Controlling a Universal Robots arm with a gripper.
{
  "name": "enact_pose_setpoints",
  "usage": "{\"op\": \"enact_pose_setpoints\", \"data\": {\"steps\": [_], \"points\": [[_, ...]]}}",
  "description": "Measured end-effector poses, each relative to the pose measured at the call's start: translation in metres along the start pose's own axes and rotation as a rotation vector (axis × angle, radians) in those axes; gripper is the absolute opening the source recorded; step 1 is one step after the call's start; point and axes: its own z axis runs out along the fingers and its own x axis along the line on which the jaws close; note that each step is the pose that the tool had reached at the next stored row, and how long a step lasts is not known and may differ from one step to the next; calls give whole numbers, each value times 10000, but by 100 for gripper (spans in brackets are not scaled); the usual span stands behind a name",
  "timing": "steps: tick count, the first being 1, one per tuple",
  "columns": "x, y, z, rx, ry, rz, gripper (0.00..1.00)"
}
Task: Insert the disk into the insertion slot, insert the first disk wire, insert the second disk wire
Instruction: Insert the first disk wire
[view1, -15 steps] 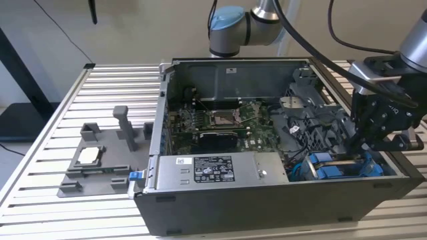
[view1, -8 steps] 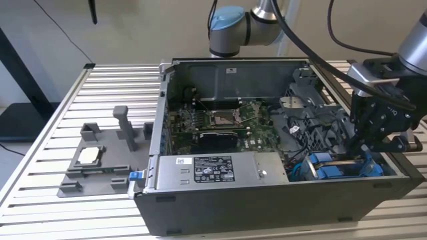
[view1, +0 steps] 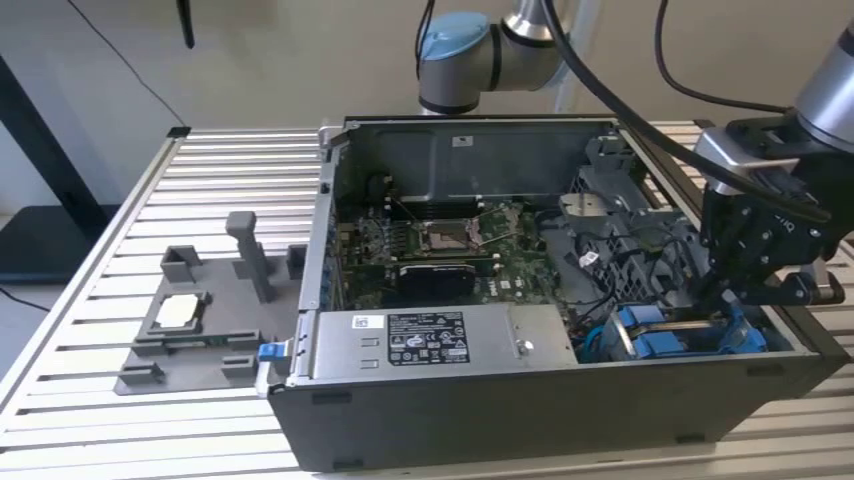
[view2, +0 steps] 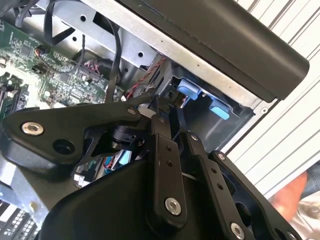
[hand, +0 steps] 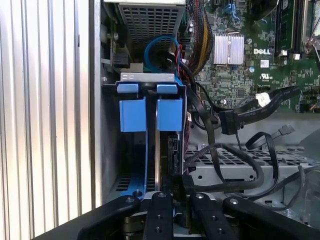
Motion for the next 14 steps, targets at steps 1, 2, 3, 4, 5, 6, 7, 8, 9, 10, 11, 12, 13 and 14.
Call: {"op": "enact_pose_setpoints", "data": {"steps": [1,2,3,4,5,6,7,8,9,10,11,12,13,14], "points": [[-3,0,1,0,-1,4,19],[-7,-1,2,1,-1,10,19],[-12,0,2,1,-1,17,19],[-17,-1,3,1,-3,23,19],[-21,0,3,1,-3,26,19],[-23,0,3,1,-2,29,19],[-25,0,3,1,-1,31,19],[-28,0,3,1,-1,33,19],[-30,0,3,2,-1,36,19],[-33,0,3,2,0,38,19],[-35,-1,5,2,0,41,19],[-35,-1,8,2,2,42,19],[-35,-1,13,3,8,44,19],[-35,-1,18,3,13,47,19]]}}
